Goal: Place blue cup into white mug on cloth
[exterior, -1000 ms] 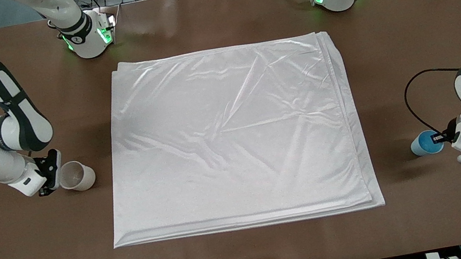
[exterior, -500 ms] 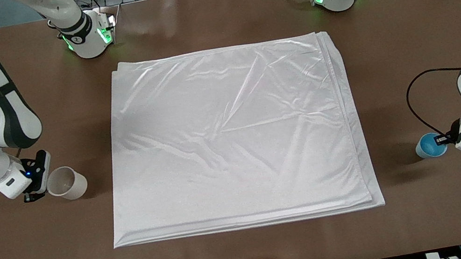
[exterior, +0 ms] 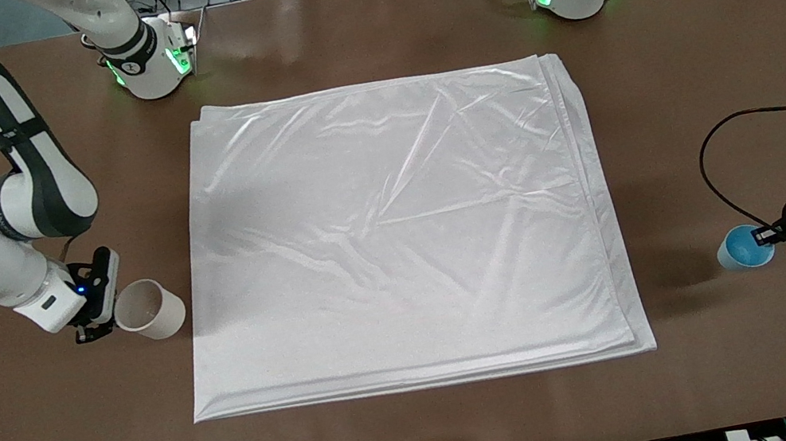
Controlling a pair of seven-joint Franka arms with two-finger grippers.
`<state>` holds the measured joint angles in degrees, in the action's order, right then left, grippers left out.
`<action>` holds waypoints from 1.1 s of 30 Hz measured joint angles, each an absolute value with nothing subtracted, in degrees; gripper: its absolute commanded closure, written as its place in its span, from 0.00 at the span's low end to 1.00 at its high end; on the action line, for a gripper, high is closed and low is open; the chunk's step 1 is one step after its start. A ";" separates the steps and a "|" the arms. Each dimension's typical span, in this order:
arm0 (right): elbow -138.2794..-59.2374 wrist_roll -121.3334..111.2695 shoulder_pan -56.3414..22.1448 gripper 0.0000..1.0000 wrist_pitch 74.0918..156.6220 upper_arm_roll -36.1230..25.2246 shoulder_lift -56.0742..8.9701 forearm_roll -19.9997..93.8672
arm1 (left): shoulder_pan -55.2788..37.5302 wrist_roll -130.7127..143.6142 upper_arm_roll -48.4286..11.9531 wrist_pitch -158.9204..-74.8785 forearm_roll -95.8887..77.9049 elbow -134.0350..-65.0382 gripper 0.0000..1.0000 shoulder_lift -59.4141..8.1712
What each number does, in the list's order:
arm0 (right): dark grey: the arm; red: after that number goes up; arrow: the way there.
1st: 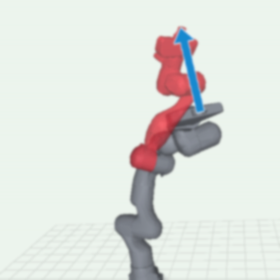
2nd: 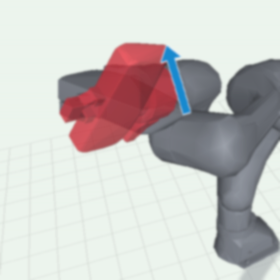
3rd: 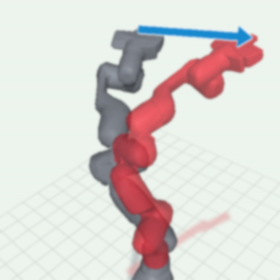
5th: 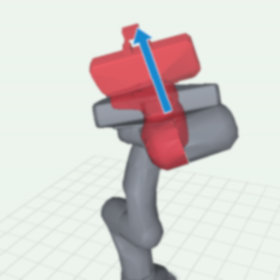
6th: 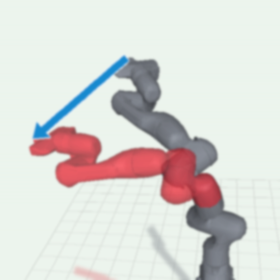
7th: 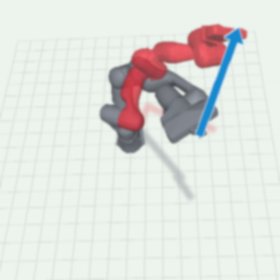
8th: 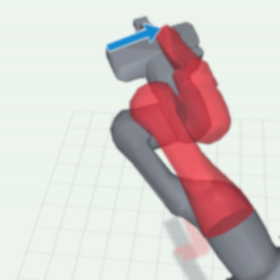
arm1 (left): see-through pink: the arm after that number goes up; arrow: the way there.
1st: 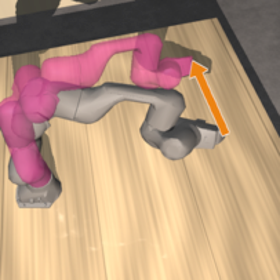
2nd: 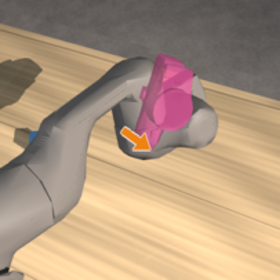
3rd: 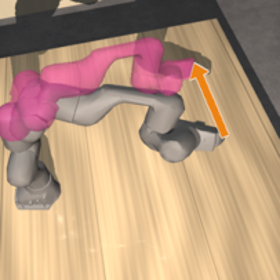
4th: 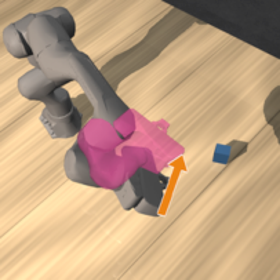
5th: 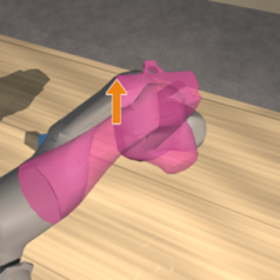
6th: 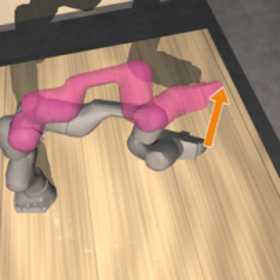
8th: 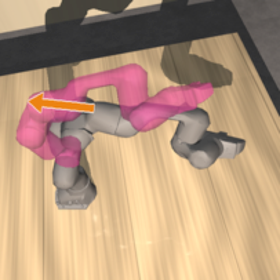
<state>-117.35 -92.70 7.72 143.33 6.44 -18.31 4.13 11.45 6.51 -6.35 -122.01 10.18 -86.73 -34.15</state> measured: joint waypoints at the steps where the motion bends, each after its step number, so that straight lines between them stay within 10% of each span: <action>1: -117.25 -91.90 7.09 1.00 143.33 6.53 -18.31 4.14 | 11.45 6.52 -6.37 -121.10 9.65 -86.29 1.00 -33.97; 33: -116.02 -67.36 -15.21 1.00 141.17 6.75 -19.82 3.12 | 4.40 11.15 -6.22 -102.41 2.69 -84.11 1.00 -19.79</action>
<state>-116.02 -67.36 -15.21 141.17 6.75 -19.82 3.12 4.40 11.15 -6.22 -102.41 2.69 -84.11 -19.79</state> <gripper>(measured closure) 0.806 0.956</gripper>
